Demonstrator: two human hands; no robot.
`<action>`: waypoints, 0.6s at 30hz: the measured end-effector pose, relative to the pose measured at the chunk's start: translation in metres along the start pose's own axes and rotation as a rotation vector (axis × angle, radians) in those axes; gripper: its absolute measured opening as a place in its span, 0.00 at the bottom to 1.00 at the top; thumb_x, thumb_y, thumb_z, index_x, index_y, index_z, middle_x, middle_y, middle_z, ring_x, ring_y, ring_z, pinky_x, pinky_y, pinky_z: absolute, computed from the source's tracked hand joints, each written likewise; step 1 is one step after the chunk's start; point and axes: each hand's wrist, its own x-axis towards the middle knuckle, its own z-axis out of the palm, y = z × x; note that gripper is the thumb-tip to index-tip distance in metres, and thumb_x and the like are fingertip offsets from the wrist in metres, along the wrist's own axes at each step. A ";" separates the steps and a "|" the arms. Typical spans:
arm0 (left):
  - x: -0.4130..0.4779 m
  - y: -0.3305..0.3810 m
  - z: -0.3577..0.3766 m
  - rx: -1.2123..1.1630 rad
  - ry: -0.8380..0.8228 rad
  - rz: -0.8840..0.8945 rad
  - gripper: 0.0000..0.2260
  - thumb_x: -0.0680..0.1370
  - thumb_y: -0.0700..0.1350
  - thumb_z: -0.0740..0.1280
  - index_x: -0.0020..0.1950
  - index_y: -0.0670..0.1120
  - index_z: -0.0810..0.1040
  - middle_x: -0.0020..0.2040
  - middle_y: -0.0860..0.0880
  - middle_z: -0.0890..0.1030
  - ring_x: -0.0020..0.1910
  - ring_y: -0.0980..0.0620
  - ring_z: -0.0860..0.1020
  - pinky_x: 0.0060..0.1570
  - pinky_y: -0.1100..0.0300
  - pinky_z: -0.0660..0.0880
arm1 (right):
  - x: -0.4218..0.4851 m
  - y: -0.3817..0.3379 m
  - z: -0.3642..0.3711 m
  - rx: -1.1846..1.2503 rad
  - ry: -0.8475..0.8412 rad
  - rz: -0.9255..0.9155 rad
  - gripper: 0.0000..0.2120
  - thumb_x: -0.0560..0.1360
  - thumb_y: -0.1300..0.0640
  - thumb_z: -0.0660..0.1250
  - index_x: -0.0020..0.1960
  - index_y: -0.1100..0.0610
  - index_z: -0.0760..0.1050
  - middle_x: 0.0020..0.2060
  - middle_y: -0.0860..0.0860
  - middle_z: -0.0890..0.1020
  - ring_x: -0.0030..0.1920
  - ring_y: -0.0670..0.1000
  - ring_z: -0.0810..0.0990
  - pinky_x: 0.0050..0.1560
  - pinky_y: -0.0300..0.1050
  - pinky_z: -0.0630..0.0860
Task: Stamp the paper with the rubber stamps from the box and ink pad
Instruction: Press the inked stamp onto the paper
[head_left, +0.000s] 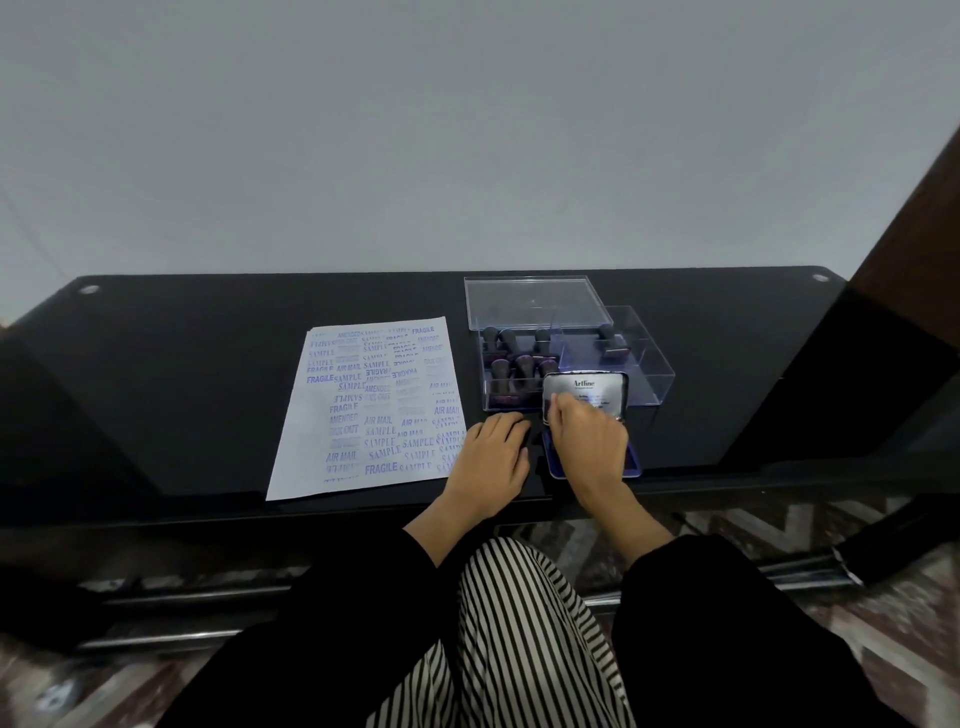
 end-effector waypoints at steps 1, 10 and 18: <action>0.000 0.000 0.000 -0.001 0.000 0.001 0.31 0.73 0.53 0.41 0.68 0.42 0.69 0.67 0.46 0.71 0.67 0.48 0.69 0.65 0.56 0.63 | 0.001 0.000 0.000 0.010 -0.008 0.003 0.20 0.64 0.60 0.78 0.23 0.56 0.68 0.14 0.50 0.70 0.12 0.49 0.67 0.21 0.32 0.44; -0.001 0.001 -0.001 0.006 0.002 0.004 0.34 0.72 0.55 0.37 0.71 0.43 0.66 0.70 0.48 0.68 0.69 0.50 0.66 0.68 0.58 0.59 | -0.014 0.001 -0.006 0.105 0.013 -0.009 0.18 0.72 0.58 0.71 0.28 0.56 0.67 0.19 0.50 0.71 0.15 0.48 0.65 0.18 0.35 0.52; -0.001 0.002 -0.001 0.027 -0.044 -0.004 0.32 0.75 0.54 0.37 0.74 0.42 0.62 0.74 0.46 0.64 0.73 0.49 0.62 0.72 0.57 0.56 | -0.031 0.000 -0.023 0.055 -0.022 0.026 0.16 0.74 0.55 0.63 0.28 0.56 0.68 0.17 0.49 0.70 0.14 0.48 0.65 0.21 0.35 0.50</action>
